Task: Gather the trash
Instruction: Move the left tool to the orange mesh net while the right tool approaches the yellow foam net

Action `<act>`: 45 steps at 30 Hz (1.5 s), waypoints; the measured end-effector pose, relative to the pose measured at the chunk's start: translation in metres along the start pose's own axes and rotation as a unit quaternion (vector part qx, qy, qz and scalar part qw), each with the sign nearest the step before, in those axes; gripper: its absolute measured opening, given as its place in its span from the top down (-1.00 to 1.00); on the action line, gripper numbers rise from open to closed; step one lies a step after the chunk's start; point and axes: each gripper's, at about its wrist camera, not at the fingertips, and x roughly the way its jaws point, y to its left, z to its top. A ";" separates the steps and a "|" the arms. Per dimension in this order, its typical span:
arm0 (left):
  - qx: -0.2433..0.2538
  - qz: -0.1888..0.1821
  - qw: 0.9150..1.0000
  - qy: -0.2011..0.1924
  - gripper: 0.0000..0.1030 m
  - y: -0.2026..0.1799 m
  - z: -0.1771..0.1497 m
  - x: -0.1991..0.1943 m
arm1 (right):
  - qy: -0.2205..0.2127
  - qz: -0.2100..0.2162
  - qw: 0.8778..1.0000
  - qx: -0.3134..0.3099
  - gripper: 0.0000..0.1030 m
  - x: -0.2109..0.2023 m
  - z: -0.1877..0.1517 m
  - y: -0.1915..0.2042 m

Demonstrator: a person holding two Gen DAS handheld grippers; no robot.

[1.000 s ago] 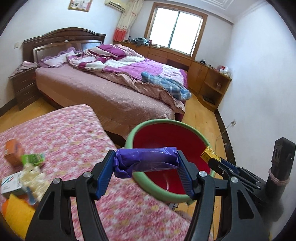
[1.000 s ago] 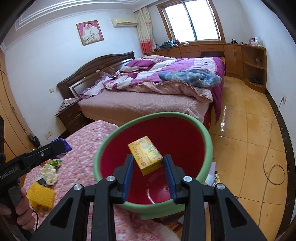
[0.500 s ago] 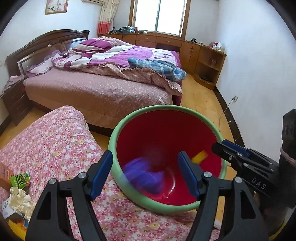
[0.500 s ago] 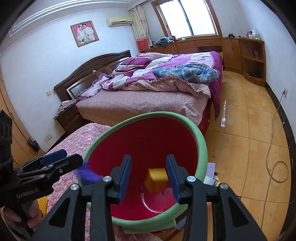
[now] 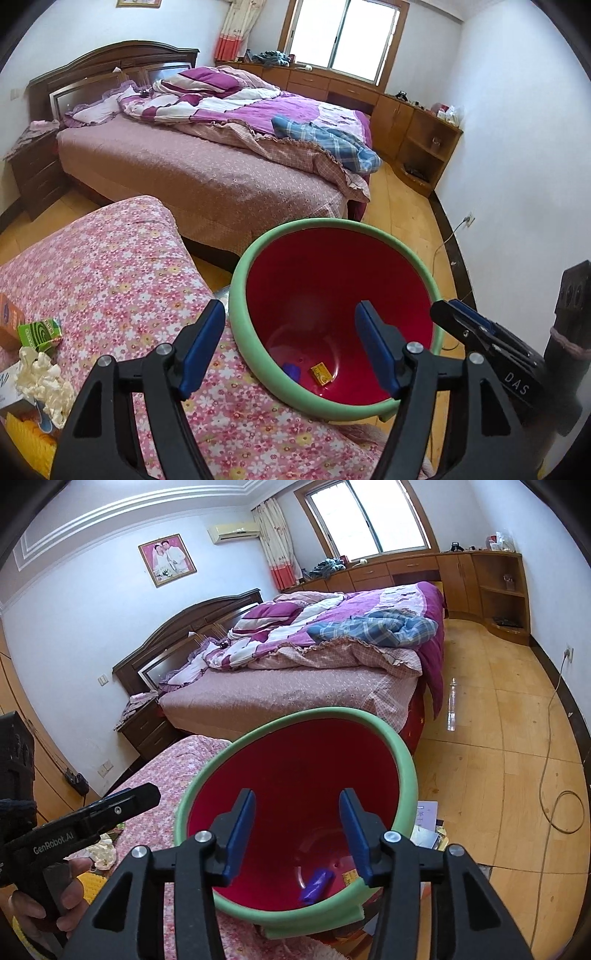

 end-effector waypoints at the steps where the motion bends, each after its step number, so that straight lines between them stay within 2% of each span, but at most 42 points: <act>1: -0.006 -0.002 1.000 0.000 -0.41 0.001 0.000 -0.003 | -0.001 0.002 1.000 0.001 0.01 -0.002 -0.001 0.001; 5: -0.023 -0.007 1.000 -0.007 -0.41 0.007 -0.004 -0.017 | -0.003 0.009 1.000 0.007 0.00 -0.009 -0.004 0.008; 18: -0.063 0.024 0.997 -0.024 -0.41 0.034 -0.031 -0.076 | 0.015 0.047 0.999 -0.015 -0.06 -0.031 -0.024 0.053; 25: -0.090 0.057 0.994 -0.029 -0.41 0.061 -0.053 -0.112 | 0.034 0.076 0.996 -0.027 -0.06 -0.039 -0.041 0.086; 35: -0.139 0.113 0.982 -0.054 -0.41 0.109 -0.086 -0.171 | 0.056 0.108 0.991 -0.060 -0.16 -0.047 -0.066 0.138; 39: -0.167 0.143 0.974 -0.048 -0.41 0.134 -0.102 -0.182 | 0.068 0.115 0.988 -0.071 -0.32 -0.042 -0.074 0.156; 45: -0.205 0.165 0.964 -0.036 -0.41 0.173 -0.126 -0.189 | 0.093 0.123 0.984 -0.089 -0.34 -0.029 -0.086 0.181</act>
